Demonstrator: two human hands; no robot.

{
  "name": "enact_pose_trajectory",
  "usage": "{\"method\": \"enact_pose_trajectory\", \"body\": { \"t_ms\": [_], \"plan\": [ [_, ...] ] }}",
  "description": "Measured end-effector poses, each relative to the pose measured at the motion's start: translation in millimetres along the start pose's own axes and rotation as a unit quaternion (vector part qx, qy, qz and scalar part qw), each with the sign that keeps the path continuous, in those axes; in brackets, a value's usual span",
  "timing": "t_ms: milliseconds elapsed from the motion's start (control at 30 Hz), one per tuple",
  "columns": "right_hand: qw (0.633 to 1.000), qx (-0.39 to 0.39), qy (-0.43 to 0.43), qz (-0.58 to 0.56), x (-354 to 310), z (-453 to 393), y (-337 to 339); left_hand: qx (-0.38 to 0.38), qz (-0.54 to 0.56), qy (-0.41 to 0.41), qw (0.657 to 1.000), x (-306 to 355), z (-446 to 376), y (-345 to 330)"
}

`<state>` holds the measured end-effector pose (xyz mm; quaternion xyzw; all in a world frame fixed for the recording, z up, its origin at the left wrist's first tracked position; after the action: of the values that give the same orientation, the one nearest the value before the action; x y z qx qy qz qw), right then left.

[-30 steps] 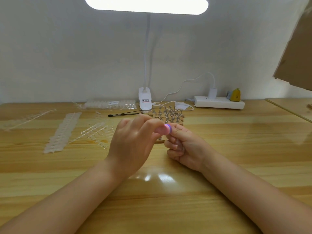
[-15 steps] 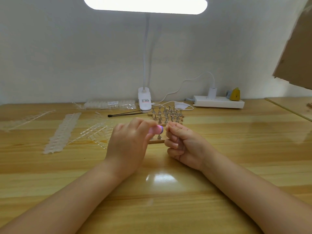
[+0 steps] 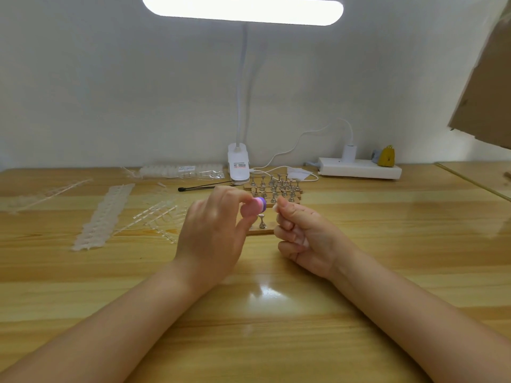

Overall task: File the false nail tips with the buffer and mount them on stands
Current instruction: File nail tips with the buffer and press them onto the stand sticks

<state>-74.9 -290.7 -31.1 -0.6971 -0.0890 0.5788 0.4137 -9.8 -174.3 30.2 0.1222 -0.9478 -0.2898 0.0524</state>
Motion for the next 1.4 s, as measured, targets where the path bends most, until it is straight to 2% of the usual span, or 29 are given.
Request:
{"method": "enact_pose_trajectory", "body": {
  "t_ms": [133, 267, 367, 433, 533, 600, 700, 767, 900, 1067, 1200, 1333, 1400],
  "plan": [
    [1.0, 0.012, -0.005, 0.007, 1.1, -0.3, 1.2, 0.021, 0.043, -0.027, 0.998, 8.8, 2.5, 6.4],
    [0.999, -0.027, -0.024, 0.014, 6.2, 1.5, -6.6, 0.026, 0.027, -0.076, 0.996, 23.2, 1.4, 9.6],
    [0.998, -0.041, -0.04, -0.014, 6.7, 1.6, -10.0, -0.002, -0.014, -0.041, 0.999, 6.7, 1.4, 4.6],
    [0.999, -0.038, -0.032, -0.017, 5.7, 0.6, -8.5, 0.005, -0.011, -0.015, 1.0, -1.9, 0.4, 6.8],
    [0.999, -0.035, -0.016, 0.006, 5.9, 0.4, -6.9, 0.036, 0.017, -0.055, 0.998, 16.9, -1.2, 12.7],
    [0.999, -0.034, -0.013, 0.007, 5.5, 0.2, -6.8, 0.023, 0.007, -0.074, 0.997, 23.2, 0.4, 9.5],
    [1.0, -0.016, -0.007, -0.008, 3.1, -1.0, -3.6, 0.01, -0.025, -0.043, 0.999, 8.7, 1.8, 6.4],
    [1.0, -0.011, -0.002, -0.008, 2.9, -1.0, -2.5, 0.035, -0.032, -0.053, 0.997, 8.4, 0.1, 11.7],
    [0.999, -0.042, -0.012, 0.019, 6.1, 0.5, -9.0, 0.086, -0.064, -0.137, 0.985, 30.9, 0.4, 18.7],
    [0.999, -0.036, -0.021, -0.001, 5.5, 0.1, -7.5, 0.085, -0.089, -0.101, 0.987, 12.6, 0.2, 19.6],
    [0.998, -0.051, -0.023, 0.021, 7.4, 1.8, -11.0, 0.113, -0.081, -0.151, 0.979, 32.6, 2.4, 21.5],
    [0.998, -0.044, -0.041, -0.005, 7.6, 2.2, -10.6, 0.059, -0.091, -0.075, 0.991, 9.1, -0.7, 15.4],
    [0.998, -0.041, -0.038, 0.002, 9.2, 2.0, -10.4, 0.051, -0.061, -0.066, 0.995, 7.1, -1.9, 16.8]
  ]
}}
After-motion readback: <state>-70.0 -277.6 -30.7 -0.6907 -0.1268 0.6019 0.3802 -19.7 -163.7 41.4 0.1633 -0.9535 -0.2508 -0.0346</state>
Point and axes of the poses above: each hand's wrist, its own z-axis away from the middle knuckle, its own y-axis out of the back of the hand, x = y × z, the point moved 8 cm from there along -z, towards the middle knuckle, and after that the axes turned 15 degrees about -z, right-handed, at the moved point
